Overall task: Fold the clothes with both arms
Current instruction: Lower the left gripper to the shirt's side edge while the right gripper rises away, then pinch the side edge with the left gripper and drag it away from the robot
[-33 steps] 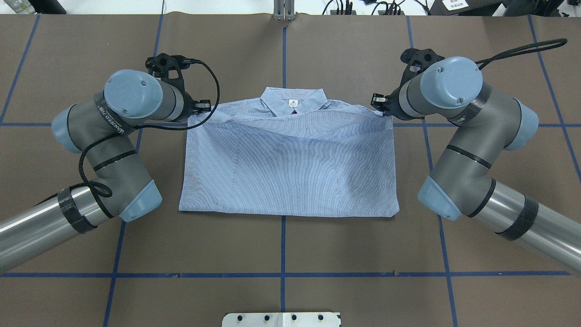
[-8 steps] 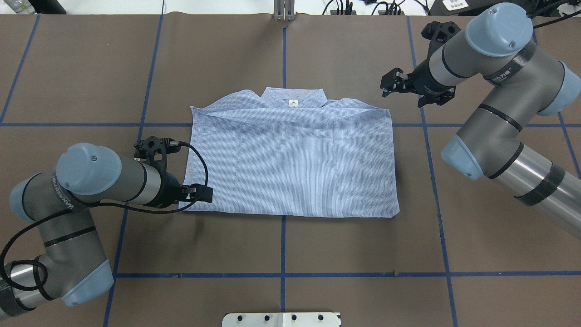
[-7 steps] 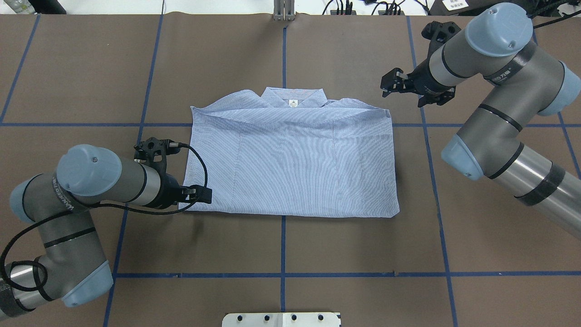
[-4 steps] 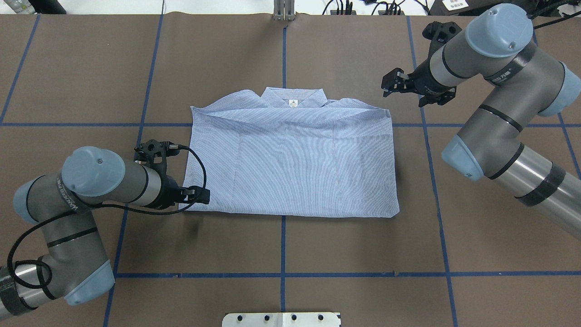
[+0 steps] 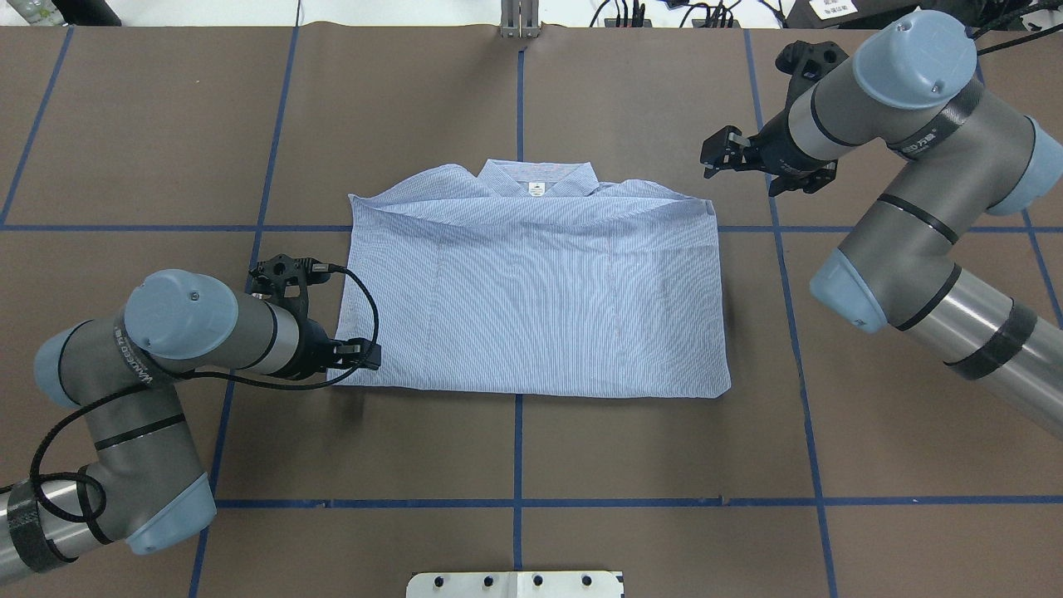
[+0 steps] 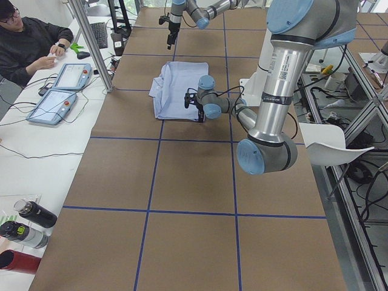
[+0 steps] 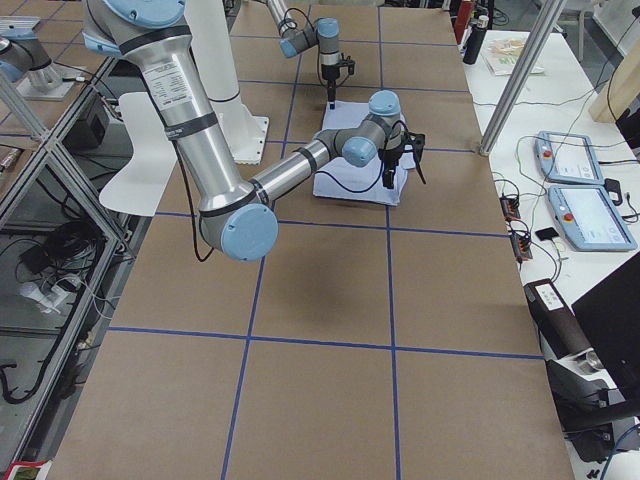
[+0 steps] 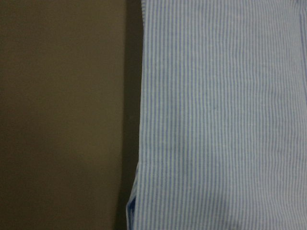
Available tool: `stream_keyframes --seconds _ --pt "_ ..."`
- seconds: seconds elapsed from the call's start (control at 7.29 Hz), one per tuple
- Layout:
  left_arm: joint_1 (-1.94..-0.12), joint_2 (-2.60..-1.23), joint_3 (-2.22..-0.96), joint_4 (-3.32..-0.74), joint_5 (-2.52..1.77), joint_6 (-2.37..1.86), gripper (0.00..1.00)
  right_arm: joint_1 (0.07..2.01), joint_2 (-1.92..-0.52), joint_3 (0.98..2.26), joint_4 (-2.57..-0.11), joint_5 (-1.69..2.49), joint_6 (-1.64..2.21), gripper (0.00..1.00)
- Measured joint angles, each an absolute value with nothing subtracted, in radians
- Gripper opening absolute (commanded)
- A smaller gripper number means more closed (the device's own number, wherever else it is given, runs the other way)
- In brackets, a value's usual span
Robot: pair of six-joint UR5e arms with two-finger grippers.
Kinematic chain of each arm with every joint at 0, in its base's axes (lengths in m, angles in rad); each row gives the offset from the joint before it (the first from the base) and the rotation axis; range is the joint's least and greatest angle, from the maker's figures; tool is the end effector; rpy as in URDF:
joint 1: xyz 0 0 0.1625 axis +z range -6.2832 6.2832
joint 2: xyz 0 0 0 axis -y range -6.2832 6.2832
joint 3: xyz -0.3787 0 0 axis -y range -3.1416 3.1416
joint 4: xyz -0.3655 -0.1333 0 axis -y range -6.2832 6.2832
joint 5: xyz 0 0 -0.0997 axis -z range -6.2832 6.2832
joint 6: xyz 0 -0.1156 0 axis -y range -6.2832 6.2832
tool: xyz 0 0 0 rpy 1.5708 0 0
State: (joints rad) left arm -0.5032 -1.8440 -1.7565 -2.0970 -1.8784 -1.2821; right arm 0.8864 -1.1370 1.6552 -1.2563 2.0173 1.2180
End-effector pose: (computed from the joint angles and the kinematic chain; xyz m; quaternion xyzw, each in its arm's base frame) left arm 0.4579 -0.3643 0.3431 0.0557 0.4832 -0.0212 0.8735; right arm -0.3279 -0.5338 0.3215 0.0642 -0.4387 0.1488 0.8839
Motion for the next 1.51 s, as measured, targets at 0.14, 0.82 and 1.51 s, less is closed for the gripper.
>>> stream_keyframes --seconds 0.14,0.82,1.51 --pt "-0.503 -1.849 -1.761 -2.097 -1.881 -1.283 0.04 0.887 -1.138 1.655 -1.256 2.017 1.218 1.00" --pt "-0.510 -1.828 -1.791 -2.089 -1.888 -1.275 0.00 0.885 -1.138 1.654 -1.256 2.017 1.216 1.00" --pt "-0.680 -1.822 -1.714 -1.997 -1.880 -1.013 0.00 0.883 -1.137 1.653 -1.255 2.017 1.216 1.00"
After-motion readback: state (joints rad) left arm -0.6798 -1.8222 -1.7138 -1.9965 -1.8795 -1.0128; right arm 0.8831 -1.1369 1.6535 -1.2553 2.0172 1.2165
